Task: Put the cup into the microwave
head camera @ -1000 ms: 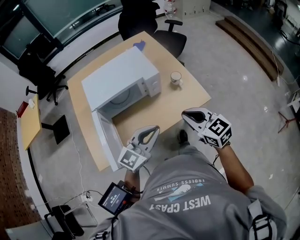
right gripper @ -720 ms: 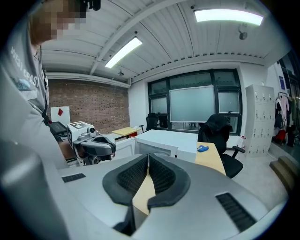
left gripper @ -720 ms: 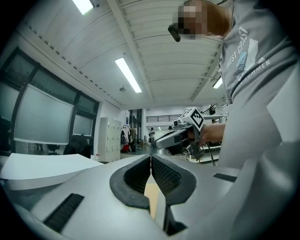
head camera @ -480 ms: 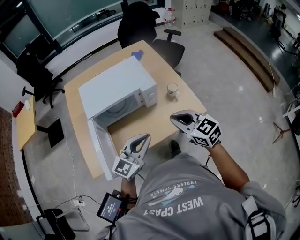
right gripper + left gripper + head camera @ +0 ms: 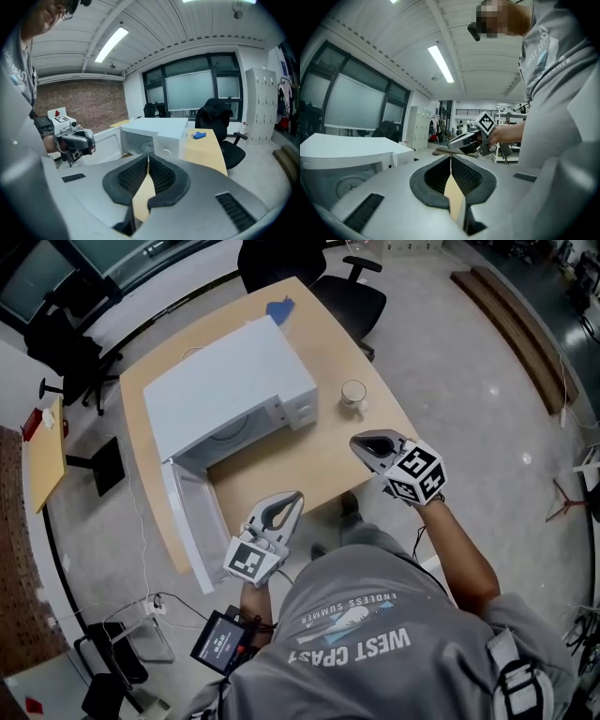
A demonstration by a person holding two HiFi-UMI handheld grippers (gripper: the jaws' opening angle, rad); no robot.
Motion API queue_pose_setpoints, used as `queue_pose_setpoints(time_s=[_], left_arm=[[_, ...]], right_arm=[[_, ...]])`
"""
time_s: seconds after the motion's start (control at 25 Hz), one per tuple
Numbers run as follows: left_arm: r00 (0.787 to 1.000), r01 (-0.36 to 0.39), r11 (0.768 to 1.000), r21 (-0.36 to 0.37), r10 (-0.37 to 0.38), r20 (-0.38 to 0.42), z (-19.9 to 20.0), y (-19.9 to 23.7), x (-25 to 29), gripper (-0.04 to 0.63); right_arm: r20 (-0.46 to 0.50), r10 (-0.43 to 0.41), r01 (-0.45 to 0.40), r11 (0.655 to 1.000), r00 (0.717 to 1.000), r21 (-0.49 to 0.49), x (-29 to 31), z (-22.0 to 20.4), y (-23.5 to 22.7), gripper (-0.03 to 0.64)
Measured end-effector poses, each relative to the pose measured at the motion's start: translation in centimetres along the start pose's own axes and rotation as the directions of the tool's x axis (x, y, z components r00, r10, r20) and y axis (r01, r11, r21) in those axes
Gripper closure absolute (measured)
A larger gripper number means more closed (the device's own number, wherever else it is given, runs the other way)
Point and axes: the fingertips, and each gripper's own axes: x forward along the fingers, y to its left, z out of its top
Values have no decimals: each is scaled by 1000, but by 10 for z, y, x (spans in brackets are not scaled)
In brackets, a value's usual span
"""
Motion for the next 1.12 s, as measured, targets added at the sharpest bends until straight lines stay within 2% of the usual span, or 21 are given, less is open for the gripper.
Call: queue_pose_setpoints(time_s=[0.32,0.6,0.72,0.76,0.84,0.88,1.12], left_arm=[[997,-1,999,-46,-3,-77,-29,24,53,572],[992,-28,995,-94,16,-126,-46,43,91,572],[990,-47,992,-114,31,-141,-53,50,102,572],[989,-55,991,-121,37,-146,-55,52,105,572],[986,-70,989,-134,49,-157,-60,56,109,572],[985,-77,987,-139,54,-162,-62,58,110,572],[981,-107,981,-160,78,-180,-72,63,115,572]], right_arm=[[-99,-82,96,985,992,144,48,-69,-109,597],[-236,-148,188,969,960,158,84,-138,-188,595],[-297,-188,234,964,936,126,98,-166,-217,593],[-315,-196,244,962,929,121,103,-175,-225,586],[-348,-194,250,961,917,122,111,-190,-236,504],[-362,-187,246,961,913,123,116,-196,-239,485],[-412,-160,219,971,897,99,140,-223,-247,485]])
